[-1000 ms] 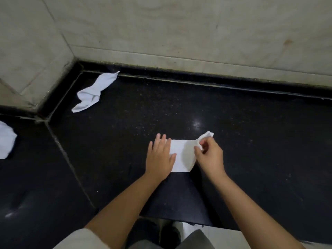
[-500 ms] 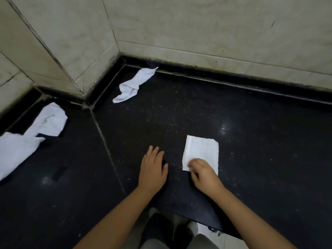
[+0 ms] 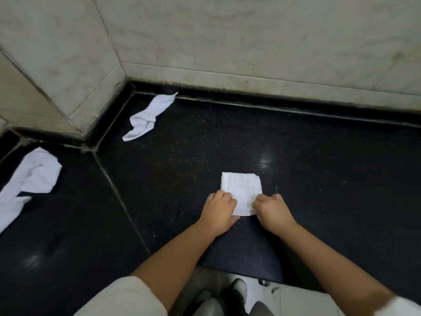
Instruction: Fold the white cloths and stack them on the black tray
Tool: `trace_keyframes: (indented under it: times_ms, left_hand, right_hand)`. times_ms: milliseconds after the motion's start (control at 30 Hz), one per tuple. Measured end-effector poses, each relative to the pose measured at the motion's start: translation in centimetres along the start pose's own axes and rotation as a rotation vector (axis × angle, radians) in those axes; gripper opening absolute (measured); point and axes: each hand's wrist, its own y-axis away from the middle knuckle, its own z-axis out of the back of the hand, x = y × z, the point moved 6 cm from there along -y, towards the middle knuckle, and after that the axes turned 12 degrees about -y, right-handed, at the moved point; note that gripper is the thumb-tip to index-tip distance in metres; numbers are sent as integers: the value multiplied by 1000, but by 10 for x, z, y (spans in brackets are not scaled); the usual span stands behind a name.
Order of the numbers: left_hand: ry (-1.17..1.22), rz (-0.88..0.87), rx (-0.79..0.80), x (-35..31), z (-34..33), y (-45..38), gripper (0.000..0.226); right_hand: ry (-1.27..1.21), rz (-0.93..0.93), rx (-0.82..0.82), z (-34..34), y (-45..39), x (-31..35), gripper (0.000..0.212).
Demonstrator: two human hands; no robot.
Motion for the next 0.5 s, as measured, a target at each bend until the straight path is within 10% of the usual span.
trace_keyframes:
  times_ms: [500]
  left_hand:
    - [23,-385,-199,-118,69,-28,21]
  right_hand:
    - [-976,-604,-211,81,136,-96,21]
